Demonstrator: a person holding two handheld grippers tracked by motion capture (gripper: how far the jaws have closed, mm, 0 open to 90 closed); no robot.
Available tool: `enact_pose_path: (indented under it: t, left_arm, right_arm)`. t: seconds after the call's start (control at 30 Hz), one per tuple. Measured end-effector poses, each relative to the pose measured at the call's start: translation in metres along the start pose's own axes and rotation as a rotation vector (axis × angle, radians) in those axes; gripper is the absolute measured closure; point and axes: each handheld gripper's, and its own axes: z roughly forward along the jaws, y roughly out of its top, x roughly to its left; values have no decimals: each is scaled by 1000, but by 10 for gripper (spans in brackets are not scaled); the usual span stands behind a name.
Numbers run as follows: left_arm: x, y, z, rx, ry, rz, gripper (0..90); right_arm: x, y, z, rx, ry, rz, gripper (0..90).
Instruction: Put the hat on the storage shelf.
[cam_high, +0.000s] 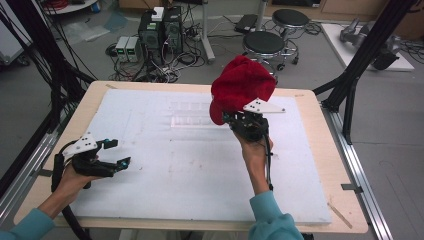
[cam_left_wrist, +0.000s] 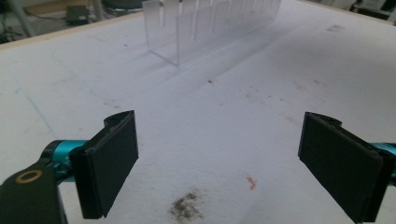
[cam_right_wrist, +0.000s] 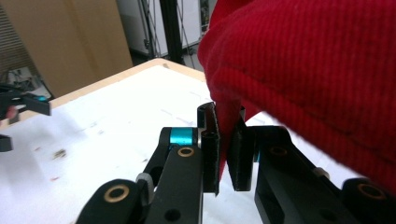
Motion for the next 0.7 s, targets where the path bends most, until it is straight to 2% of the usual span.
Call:
enact_pose_path:
  t: [0.1,0.23,0.37,0.4,0.53,0.7]
  left_arm:
    - [0,-4,0,3,13,-9,127]
    - [-3,-11,-1,-32,16,-3,127]
    - [-5,-17,1,-59,21,-18,127]
    - [-7,-19,1,-79,18,-19,127]
    - [-9,-26,2,-90,24,-24,129]
    - [-10,-27,-1,-122,31,-16,130]
  right_arm:
    - [-4,2,5,6,-17,4,853]
    - [-7,3,10,24,-30,-4,853]
    - [-9,2,19,34,-43,-7,853]
    - [-9,2,23,48,-47,-3,853]
    - [-9,2,31,59,-54,-8,853]
    - [-10,1,37,76,-67,-11,853]
